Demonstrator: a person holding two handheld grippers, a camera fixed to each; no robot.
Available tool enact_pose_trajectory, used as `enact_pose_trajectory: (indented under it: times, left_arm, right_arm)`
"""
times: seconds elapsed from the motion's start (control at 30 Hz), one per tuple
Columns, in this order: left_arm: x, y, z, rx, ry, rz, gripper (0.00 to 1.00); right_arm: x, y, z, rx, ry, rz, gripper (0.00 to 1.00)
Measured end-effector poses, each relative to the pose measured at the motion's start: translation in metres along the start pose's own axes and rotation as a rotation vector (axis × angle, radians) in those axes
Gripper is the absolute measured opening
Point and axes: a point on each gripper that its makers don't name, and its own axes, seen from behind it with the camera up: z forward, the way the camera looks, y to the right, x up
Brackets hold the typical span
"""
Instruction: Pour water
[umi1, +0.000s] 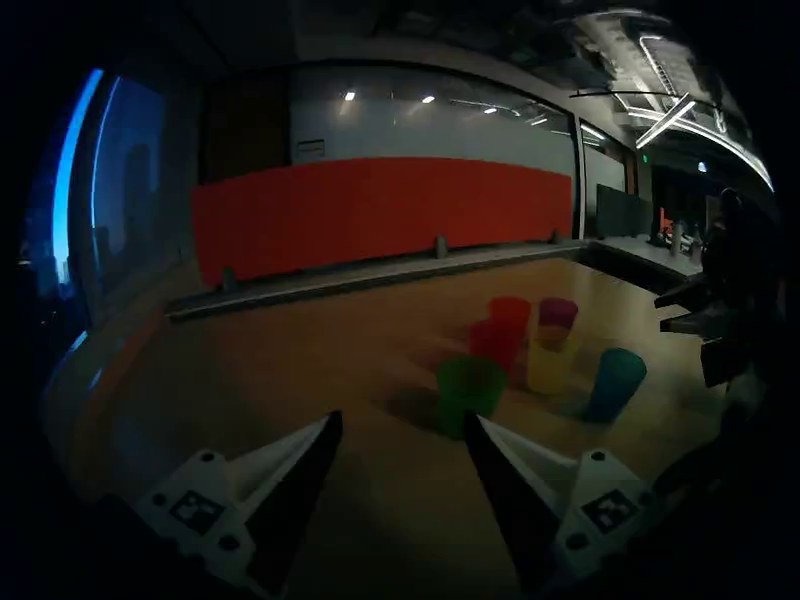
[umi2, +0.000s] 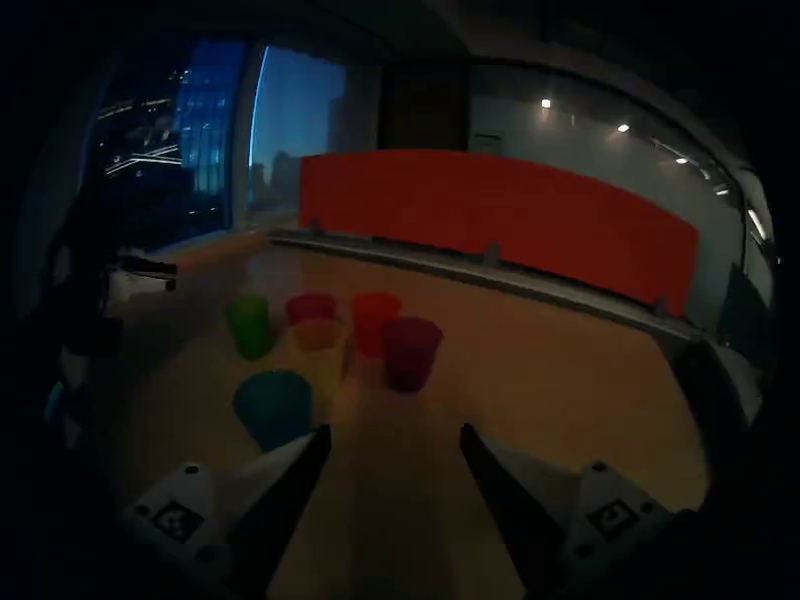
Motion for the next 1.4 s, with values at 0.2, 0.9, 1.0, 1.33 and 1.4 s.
enact_pose_trajectory:
  times: [0.2,0.9,1.0,1.33,1.4]
  left_arm:
    - [0.008,-0.008,-0.002,0.062,0.050,-0.045,0.88]
    - [0.043,-0.025,-0.002,0.208,0.253,-0.118,0.88]
    - [0.045,-0.027,-0.002,0.220,0.269,-0.115,0.88]
    - [0.055,-0.029,0.001,0.257,0.319,-0.059,0.88]
    - [0.057,-0.028,0.002,0.266,0.326,-0.049,0.88]
  right_arm:
    - [0.009,0.024,0.000,-0.121,0.067,0.050,1.00]
    - [0.058,0.083,-0.015,-0.449,0.357,0.082,0.99]
    - [0.059,0.084,-0.015,-0.457,0.364,0.092,0.99]
    - [0.062,0.078,-0.007,-0.451,0.357,0.082,0.99]
    - [0.063,0.077,-0.006,-0.451,0.357,0.083,0.99]
